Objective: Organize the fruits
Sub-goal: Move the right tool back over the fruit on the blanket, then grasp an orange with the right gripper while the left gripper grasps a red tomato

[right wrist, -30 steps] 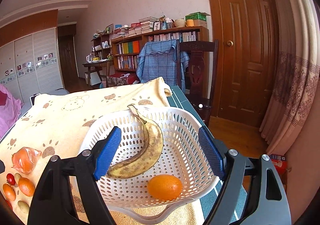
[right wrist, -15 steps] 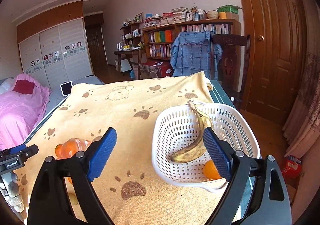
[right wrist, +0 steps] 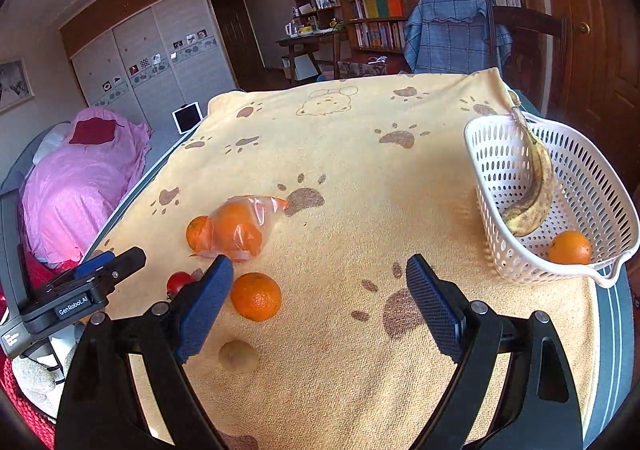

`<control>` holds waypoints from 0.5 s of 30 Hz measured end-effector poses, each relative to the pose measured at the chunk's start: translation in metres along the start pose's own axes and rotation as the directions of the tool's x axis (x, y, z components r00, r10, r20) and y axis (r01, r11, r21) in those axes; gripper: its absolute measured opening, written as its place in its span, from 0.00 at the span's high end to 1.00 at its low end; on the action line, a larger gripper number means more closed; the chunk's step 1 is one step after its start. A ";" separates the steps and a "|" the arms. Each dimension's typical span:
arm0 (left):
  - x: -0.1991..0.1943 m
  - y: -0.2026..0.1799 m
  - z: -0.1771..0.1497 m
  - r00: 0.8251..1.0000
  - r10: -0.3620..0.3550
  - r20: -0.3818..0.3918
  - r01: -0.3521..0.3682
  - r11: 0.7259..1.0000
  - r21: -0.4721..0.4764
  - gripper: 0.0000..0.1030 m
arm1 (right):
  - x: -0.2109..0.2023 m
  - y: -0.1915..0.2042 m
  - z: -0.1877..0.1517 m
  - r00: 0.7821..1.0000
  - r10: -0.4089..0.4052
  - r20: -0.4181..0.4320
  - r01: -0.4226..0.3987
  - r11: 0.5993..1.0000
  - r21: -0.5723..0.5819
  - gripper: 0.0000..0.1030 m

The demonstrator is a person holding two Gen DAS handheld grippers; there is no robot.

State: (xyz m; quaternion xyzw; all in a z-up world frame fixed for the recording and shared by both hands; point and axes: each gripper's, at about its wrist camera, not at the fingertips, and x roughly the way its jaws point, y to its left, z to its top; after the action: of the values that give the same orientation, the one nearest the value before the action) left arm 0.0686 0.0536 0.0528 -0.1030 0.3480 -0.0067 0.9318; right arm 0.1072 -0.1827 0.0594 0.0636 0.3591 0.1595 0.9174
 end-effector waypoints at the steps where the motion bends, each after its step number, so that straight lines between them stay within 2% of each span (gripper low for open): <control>1: 0.000 0.001 0.000 1.000 -0.004 -0.001 0.004 1.000 -0.003 0.16 | 0.005 0.003 -0.002 1.000 0.004 -0.015 -0.004 1.000 -0.003 0.13; 6: 0.003 0.007 -0.003 1.000 -0.016 -0.007 0.016 1.000 -0.019 0.15 | 0.025 0.017 -0.009 0.997 0.012 -0.073 -0.015 0.999 -0.039 0.18; 11: 0.008 0.014 -0.005 1.000 -0.020 -0.021 0.019 0.999 -0.046 0.16 | 0.043 0.029 -0.014 0.990 0.032 -0.140 -0.042 0.997 -0.068 0.40; 15: 0.010 0.016 -0.007 1.000 -0.008 -0.024 0.007 0.999 -0.046 0.16 | 0.051 0.035 -0.016 0.985 0.043 -0.165 -0.057 0.995 -0.083 0.52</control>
State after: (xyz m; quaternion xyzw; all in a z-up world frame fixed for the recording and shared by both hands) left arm 0.0712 0.0670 0.0382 -0.1257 0.3589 -0.0034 0.9249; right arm 0.1229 -0.1327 0.0231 0.0191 0.4238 0.2028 0.8825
